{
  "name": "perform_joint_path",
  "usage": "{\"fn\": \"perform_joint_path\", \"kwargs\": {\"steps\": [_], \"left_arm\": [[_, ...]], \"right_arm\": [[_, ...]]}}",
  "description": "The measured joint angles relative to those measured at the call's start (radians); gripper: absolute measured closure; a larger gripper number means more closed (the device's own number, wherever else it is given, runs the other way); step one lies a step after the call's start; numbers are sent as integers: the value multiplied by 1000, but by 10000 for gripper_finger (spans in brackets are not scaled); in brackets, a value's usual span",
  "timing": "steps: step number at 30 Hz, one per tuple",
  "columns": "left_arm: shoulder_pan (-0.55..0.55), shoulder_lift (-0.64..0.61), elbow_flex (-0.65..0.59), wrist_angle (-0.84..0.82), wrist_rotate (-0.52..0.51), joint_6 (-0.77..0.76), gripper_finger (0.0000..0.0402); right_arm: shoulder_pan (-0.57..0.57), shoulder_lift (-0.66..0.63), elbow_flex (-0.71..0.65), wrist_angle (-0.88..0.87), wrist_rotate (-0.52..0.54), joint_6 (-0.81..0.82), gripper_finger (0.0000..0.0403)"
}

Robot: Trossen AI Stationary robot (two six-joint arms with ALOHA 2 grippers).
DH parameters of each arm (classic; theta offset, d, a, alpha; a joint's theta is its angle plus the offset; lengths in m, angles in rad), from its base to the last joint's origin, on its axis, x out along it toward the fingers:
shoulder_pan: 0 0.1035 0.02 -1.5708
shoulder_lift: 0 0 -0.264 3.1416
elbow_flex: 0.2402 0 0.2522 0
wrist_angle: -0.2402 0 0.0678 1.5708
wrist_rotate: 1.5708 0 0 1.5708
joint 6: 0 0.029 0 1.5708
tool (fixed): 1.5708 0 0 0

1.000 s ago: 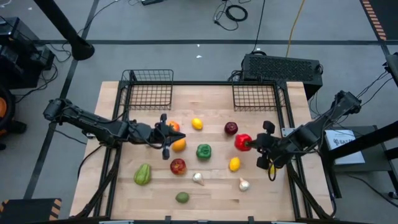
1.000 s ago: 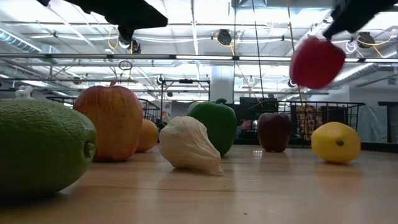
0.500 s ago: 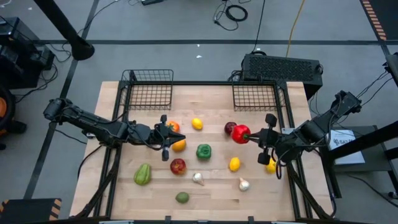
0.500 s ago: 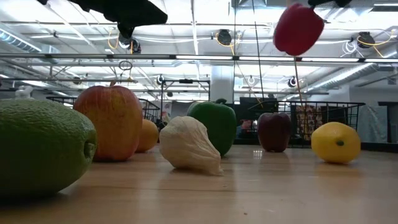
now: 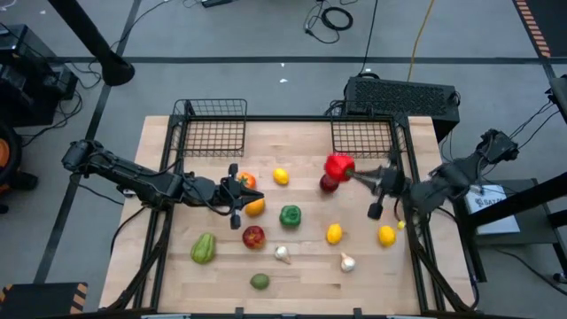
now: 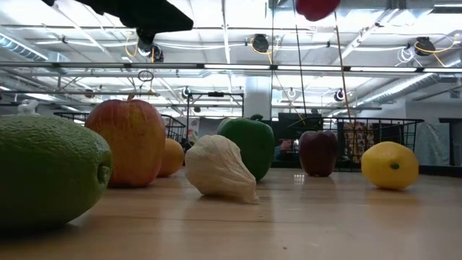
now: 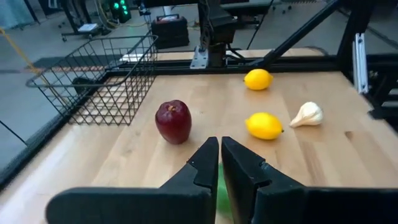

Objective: Sort produce into baskets
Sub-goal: Put the red bell pepper in the right basket

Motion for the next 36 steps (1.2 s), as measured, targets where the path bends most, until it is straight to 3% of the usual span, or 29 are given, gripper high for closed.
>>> {"fn": "perform_joint_path", "kwargs": {"steps": [5, 9, 18, 27, 36], "left_arm": [[16, 0, 0, 18, 0, 28, 372], [34, 0, 0, 47, 0, 29, 372], [102, 0, 26, 57, 1, 50, 372], [176, 0, 67, 57, -11, 48, 372], [280, 0, 70, 10, -15, 51, 372]], "right_arm": [[-49, -106, 1, 131, 162, -179, 399], [-95, -166, 1, 102, 251, -183, 399], [-198, -168, 1, 25, 254, -134, 399], [-386, -128, 1, 29, 282, -279, 399], [-563, -74, 0, -34, 278, -324, 399]]}}
